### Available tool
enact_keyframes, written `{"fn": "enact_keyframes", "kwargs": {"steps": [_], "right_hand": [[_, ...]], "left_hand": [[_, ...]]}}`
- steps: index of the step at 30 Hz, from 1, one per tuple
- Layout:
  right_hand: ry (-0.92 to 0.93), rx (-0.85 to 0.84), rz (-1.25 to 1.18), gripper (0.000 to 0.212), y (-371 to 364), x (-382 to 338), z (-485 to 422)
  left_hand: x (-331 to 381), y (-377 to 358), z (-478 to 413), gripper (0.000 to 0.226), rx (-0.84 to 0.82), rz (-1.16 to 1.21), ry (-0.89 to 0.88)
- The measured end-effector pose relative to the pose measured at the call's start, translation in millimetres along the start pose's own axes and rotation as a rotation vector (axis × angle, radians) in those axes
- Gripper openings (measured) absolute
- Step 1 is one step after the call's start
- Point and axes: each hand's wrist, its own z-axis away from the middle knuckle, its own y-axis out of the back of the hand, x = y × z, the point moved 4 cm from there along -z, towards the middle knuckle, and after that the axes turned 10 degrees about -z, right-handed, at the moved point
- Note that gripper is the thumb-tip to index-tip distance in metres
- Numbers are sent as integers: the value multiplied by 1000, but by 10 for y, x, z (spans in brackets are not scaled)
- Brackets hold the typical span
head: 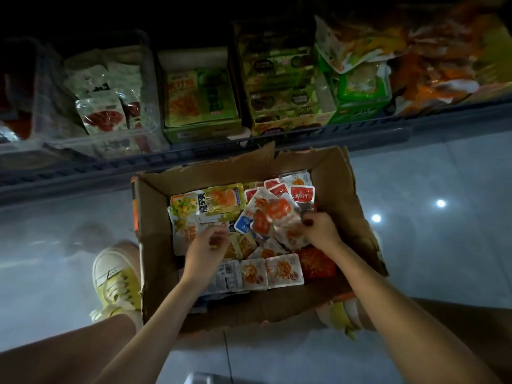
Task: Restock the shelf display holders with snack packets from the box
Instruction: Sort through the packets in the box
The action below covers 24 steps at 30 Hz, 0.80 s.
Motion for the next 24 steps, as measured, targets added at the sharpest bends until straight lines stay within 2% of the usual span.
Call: {"fn": "enact_keyframes", "kwargs": {"steps": [3,5,7,9,11,13,18,22,24], "right_hand": [[-113,28,-581,5,61,-228,207],[-205,17,-796,10,35,-317,340],[-272,-45,-906,18,-50,-385,486],[-283,-96,-904,21,-170,-422,640],[-232,-109,-807,16,-303,-449,778],[-174,-120,-689,10,-428,-465,874],[-95,-167,-510,27,-572,-427,951],[-81,-6,-460,9,-417,-326,829],[-76,82,-393,12,-319,-276,724]], "left_hand": [[66,-79,27,8,-58,73,66],[145,-125,66,5,-115,252,169],[260,-162,153,10,-184,549,296],[325,-185,202,28,-198,720,337],[343,-165,227,37,-155,724,297],[322,-131,252,39,-88,664,266],[167,23,318,35,-23,587,239],[-45,269,339,34,43,594,250],[-120,396,344,37,76,561,259]]}}
